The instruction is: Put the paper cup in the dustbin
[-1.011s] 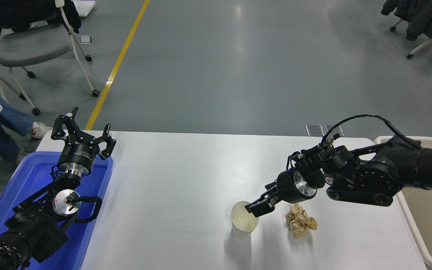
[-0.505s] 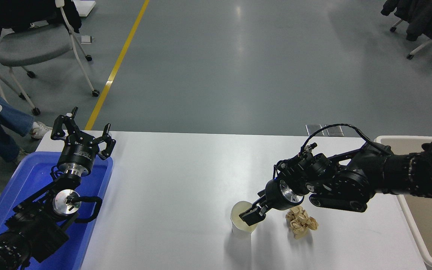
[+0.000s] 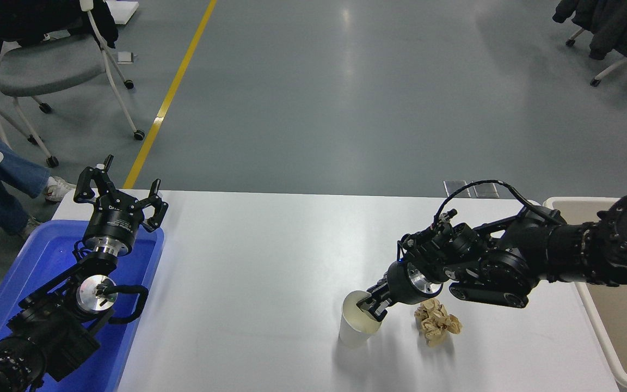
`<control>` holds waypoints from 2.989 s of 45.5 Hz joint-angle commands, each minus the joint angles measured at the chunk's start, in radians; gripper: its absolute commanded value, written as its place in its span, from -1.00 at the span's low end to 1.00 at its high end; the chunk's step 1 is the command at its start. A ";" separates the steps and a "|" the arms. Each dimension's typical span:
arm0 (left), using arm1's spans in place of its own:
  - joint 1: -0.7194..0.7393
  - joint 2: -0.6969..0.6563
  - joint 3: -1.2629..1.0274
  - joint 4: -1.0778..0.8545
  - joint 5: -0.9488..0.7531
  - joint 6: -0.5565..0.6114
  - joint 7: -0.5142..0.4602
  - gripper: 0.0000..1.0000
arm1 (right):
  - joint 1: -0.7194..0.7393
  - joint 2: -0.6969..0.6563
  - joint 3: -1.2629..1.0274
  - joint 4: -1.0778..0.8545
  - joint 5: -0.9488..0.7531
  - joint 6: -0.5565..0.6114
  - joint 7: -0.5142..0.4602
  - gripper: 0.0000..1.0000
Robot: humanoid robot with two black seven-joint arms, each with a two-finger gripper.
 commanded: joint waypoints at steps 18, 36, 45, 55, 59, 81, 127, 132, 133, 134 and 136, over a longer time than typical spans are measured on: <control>0.000 0.000 0.000 0.000 0.000 0.000 0.000 1.00 | 0.058 -0.005 -0.024 0.009 0.019 0.004 0.027 -1.00; 0.000 0.000 0.000 0.000 0.000 0.000 0.000 1.00 | 0.353 -0.129 -0.049 0.207 0.129 0.050 0.027 -1.00; 0.000 0.000 0.000 0.000 0.000 0.000 0.000 1.00 | 0.546 -0.198 -0.056 0.348 0.192 0.076 0.027 -1.00; 0.000 0.000 0.000 0.000 0.000 0.000 0.000 1.00 | 0.664 -0.221 -0.087 0.379 0.220 0.094 0.038 -1.00; 0.000 0.000 0.000 0.000 0.000 0.000 0.000 1.00 | 0.679 -0.243 -0.082 0.385 0.220 0.105 0.041 -1.00; 0.000 0.000 0.000 0.000 0.000 0.001 0.000 1.00 | 0.669 -0.257 -0.093 0.374 0.218 0.110 0.028 -1.00; 0.000 0.000 0.000 0.000 0.000 0.000 0.000 1.00 | 0.005 -1.109 0.279 0.140 0.255 -0.040 0.041 -1.00; 0.000 0.000 0.000 0.000 0.000 0.000 0.000 1.00 | -0.170 -1.108 0.368 0.108 0.350 -0.100 0.041 -1.00; 0.000 0.000 0.000 0.000 0.000 0.000 0.000 1.00 | -0.199 -1.108 0.384 0.098 0.364 -0.106 0.041 -1.00; 0.000 0.000 0.000 0.000 0.000 0.000 0.000 1.00 | -0.225 -1.105 0.396 0.089 0.375 -0.117 0.041 -1.00; 0.000 0.000 0.000 0.000 0.000 0.000 0.000 1.00 | -0.288 -1.094 0.428 0.062 0.399 -0.139 0.041 -1.00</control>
